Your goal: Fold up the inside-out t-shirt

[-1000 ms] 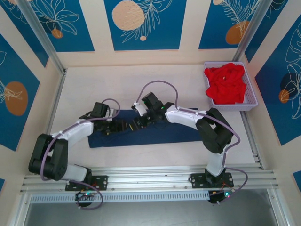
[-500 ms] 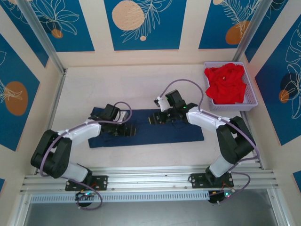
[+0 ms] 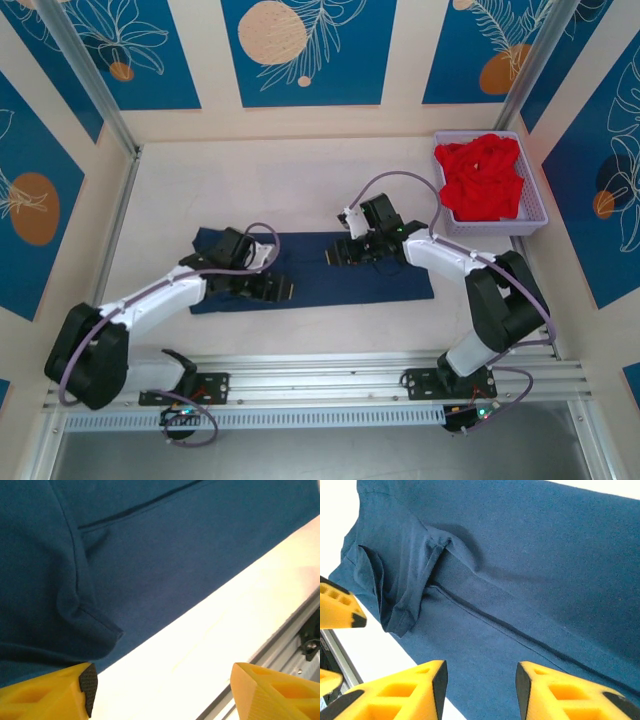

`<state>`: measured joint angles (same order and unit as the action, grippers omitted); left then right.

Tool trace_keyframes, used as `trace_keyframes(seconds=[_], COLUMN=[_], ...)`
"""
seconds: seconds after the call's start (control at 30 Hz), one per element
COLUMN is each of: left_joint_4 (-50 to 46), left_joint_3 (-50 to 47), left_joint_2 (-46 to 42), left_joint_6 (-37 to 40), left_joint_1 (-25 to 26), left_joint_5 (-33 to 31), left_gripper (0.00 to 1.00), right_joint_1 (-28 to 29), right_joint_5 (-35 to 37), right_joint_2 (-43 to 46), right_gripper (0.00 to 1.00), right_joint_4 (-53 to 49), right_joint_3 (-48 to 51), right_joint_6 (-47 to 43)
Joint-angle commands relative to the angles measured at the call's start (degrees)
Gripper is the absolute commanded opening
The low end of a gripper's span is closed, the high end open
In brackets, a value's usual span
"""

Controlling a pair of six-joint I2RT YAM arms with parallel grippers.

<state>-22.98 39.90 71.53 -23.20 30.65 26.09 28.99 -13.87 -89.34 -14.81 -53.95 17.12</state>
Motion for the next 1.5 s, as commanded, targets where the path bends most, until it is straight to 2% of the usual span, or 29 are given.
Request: trace_keyframes(seconds=[0.0,0.1,0.23,0.37,0.5,0.83,1.0,1.23,1.47], left_joint_4=[-0.8,0.3,-0.5,-2.7,-4.6,-5.4,-6.8,-7.2,-6.6], left_joint_3=[0.4,1.9,7.9,12.7,12.6,1.7,-0.3,-2.0,0.0], left_joint_2=[-6.0,-6.6,3.0,13.6,17.9,8.1,3.6,-2.0,-9.3], left_joint_6=[-2.0,-2.6,-1.8,0.0,-0.1,-4.8,-7.1,-10.3,-10.2], left_joint_1=[0.1,-0.9,-4.6,-5.3,-5.0,-3.2,-1.7,-0.2,-0.6], left_joint_5=[-3.2,-12.9,-19.2,-18.8,-17.3,-14.1,-13.0,-8.2,-17.7], left_gripper=[0.7,0.73,0.74,0.74,0.75,0.75,0.76,0.75,0.75], right_joint_1=[-0.6,-0.7,-0.6,-0.7,-1.0,-1.7,-1.7,-1.7,-1.9], right_joint_5=[0.6,0.5,-0.2,0.4,1.3,0.7,0.4,1.2,3.5], right_joint_2=[3.1,3.4,2.9,3.7,4.4,3.7,3.3,4.4,6.8], right_gripper=[0.43,0.43,0.43,0.43,0.43,0.44,0.44,0.44,0.44], right_joint_4=[-1.3,-0.6,-0.5,-1.2,-0.7,0.8,0.8,0.0,-1.6], right_joint_3=[0.7,0.9,0.3,0.5,1.8,3.2,3.1,3.9,4.3], right_joint_6=[-0.2,0.2,0.6,0.2,0.2,0.8,1.1,1.0,1.4])
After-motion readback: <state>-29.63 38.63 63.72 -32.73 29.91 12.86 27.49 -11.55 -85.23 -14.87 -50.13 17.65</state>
